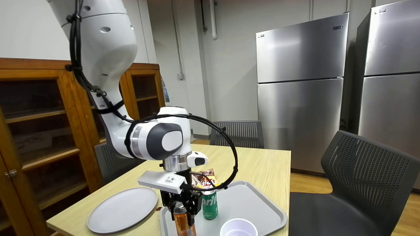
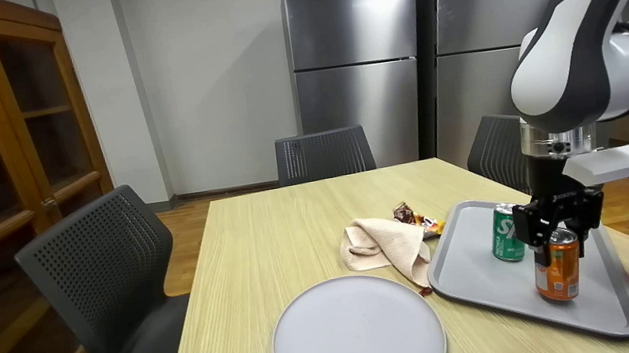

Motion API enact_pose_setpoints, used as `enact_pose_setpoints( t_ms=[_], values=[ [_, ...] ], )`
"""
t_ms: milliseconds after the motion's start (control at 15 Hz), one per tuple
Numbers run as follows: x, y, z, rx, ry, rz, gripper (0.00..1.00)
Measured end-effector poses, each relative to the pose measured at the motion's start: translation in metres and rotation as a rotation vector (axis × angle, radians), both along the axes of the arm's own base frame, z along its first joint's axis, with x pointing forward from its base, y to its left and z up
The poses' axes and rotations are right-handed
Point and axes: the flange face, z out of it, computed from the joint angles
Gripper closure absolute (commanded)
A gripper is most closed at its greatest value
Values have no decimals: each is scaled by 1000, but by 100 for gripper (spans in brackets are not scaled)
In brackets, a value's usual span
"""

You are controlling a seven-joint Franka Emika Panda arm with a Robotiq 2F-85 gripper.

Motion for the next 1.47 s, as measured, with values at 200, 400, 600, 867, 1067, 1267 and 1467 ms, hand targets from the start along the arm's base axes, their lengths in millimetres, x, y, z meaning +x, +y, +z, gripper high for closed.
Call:
enact_pose_setpoints(
  t_ms=[200,400,600,867,1067,1267,1467],
  values=[
    [0,0,-1,-1,-7,3,62],
    [-1,1,-4,-2,-16,9,62],
    [-3,2,-6,-1,-20,18,62],
    [-5,3,-9,-1,-24,29,4],
    [-3,3,-8,-2,-37,34,0],
    [-1,5,-2,-4,-69,47,0],
    [-1,9,10,-9,-95,71,0]
  ],
)
